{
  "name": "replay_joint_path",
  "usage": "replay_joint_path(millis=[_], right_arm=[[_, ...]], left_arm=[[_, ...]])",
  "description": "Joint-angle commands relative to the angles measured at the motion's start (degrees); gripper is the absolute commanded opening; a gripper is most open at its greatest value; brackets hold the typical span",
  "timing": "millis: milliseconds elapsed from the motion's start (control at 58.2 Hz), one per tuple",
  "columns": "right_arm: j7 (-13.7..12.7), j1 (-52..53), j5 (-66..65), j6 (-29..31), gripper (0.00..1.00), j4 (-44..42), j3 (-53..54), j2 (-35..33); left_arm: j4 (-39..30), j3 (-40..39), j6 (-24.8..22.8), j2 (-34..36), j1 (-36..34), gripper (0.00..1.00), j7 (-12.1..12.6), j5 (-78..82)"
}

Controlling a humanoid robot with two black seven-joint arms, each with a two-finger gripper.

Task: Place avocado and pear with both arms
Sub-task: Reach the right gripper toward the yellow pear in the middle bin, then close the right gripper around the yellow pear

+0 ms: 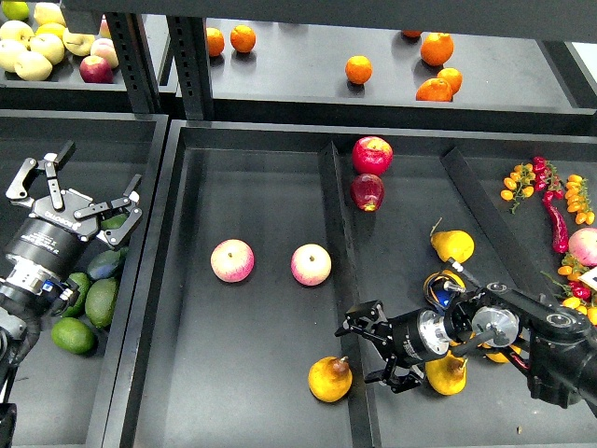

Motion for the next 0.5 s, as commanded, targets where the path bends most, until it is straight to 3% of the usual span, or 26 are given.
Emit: replay_joint_path(millis=[0, 481], right_arm=[[0.0, -0.2, -0.2, 0.0, 0.99, -1.6, 0.1, 1.7], [0.0, -0.8, -0.2, 0.0, 0.99, -5.4, 1.1, 5.3]], left_arm=[[0.0, 0.0, 0.0, 0.0, 0.0, 1.00, 0.0, 0.0], [0.1, 0.1, 0.0, 0.0, 0.0, 1.00, 0.0, 0.0]])
